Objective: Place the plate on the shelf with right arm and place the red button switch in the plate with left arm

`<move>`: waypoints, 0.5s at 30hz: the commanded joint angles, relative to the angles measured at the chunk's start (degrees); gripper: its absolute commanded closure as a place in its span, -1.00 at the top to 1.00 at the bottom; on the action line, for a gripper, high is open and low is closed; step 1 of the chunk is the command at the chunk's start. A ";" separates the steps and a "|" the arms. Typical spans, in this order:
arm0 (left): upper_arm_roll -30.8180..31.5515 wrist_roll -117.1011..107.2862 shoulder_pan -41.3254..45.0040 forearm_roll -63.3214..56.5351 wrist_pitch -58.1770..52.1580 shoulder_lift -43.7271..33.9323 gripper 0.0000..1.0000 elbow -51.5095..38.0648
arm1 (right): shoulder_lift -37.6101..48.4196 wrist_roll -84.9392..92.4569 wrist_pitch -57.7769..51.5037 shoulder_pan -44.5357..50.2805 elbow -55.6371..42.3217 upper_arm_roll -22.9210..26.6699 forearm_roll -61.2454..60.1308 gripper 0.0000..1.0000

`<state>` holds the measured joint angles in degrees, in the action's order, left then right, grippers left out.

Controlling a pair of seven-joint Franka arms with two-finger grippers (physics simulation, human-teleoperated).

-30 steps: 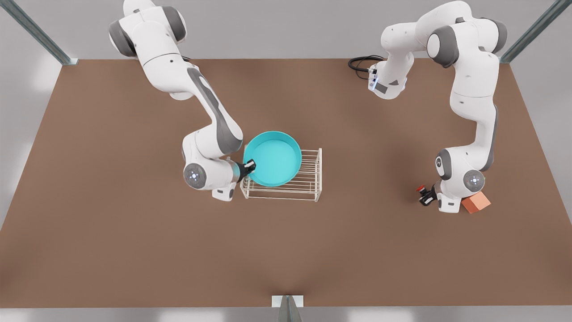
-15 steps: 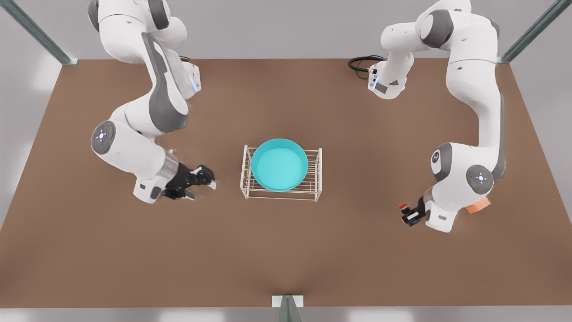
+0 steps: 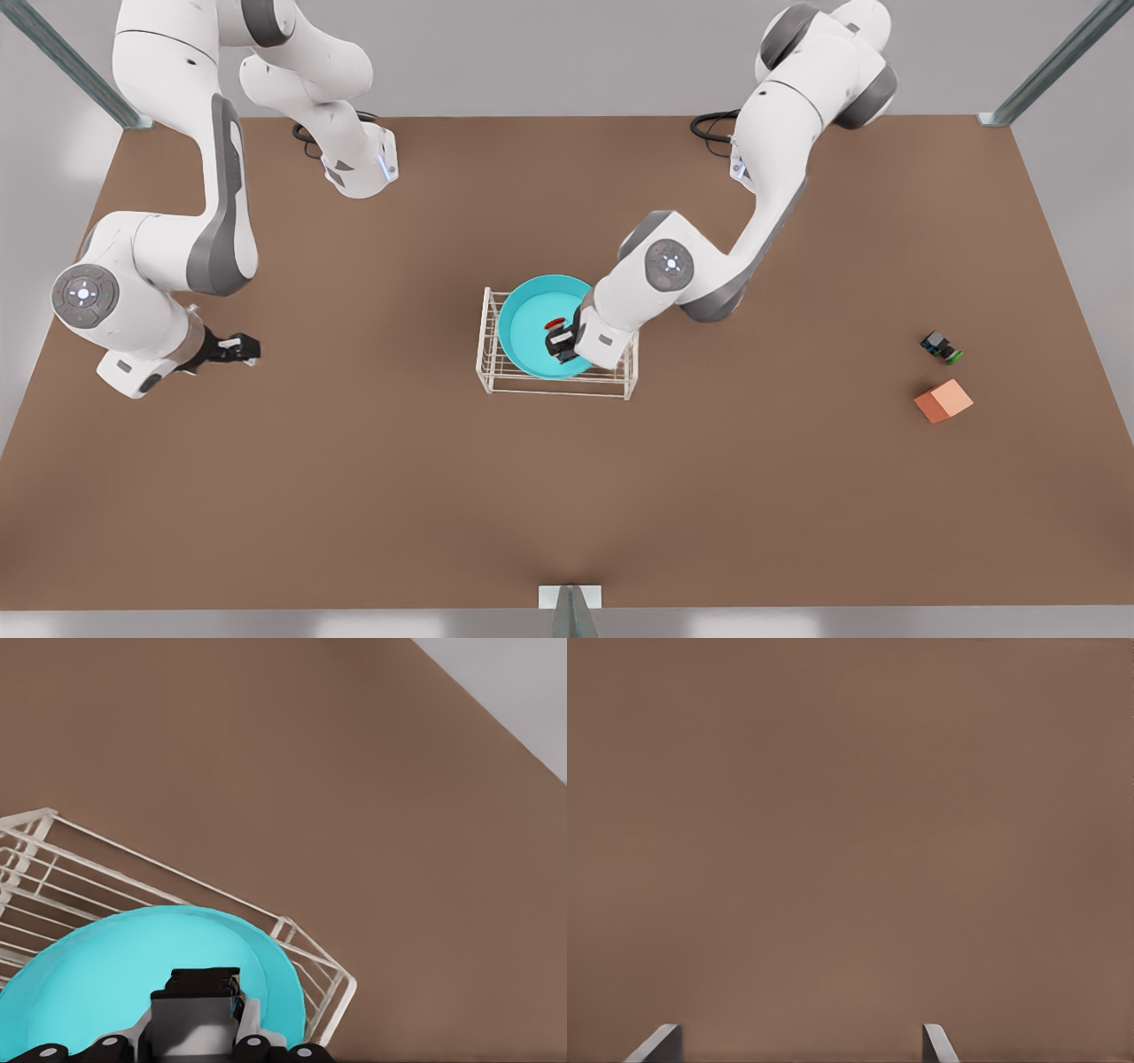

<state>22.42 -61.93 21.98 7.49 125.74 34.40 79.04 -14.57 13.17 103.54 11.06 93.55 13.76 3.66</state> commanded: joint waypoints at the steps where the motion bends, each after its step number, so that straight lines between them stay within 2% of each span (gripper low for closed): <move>1: -0.01 -21.22 1.05 1.13 4.25 0.67 -0.43 0.94 | 0.07 1.33 -0.09 0.02 -0.03 0.04 0.83 1.00; 5: -0.01 -21.22 3.51 -1.86 4.25 2.60 -0.42 2.79 | -0.02 1.42 -0.09 0.02 -0.12 0.04 0.83 1.00; 6: -0.01 -21.39 3.95 -2.65 4.16 2.96 -0.22 2.96 | -0.02 1.42 -0.09 -0.07 -0.12 0.04 0.83 1.00; 7: -0.01 -21.57 4.39 -4.23 4.16 2.87 1.00 2.97 | -0.02 1.42 0.00 -0.07 -0.12 0.04 0.83 1.00; 12: -0.10 -21.22 4.04 -6.59 1.19 2.08 1.00 2.96 | -0.02 1.42 -0.09 -0.07 -0.12 0.12 0.83 1.00; 13: -0.53 -15.28 3.34 -9.51 -7.23 -0.20 1.00 2.18 | -0.02 1.42 -0.09 -0.07 -0.12 0.12 0.83 1.00; 15: -0.45 4.93 -4.39 -9.51 -20.08 -5.38 1.00 1.73 | -0.02 1.50 -1.23 -0.16 -1.00 0.21 0.83 1.00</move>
<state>22.01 -70.60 19.19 0.13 120.65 30.36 81.02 -14.65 13.94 103.17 10.88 92.78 13.95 4.53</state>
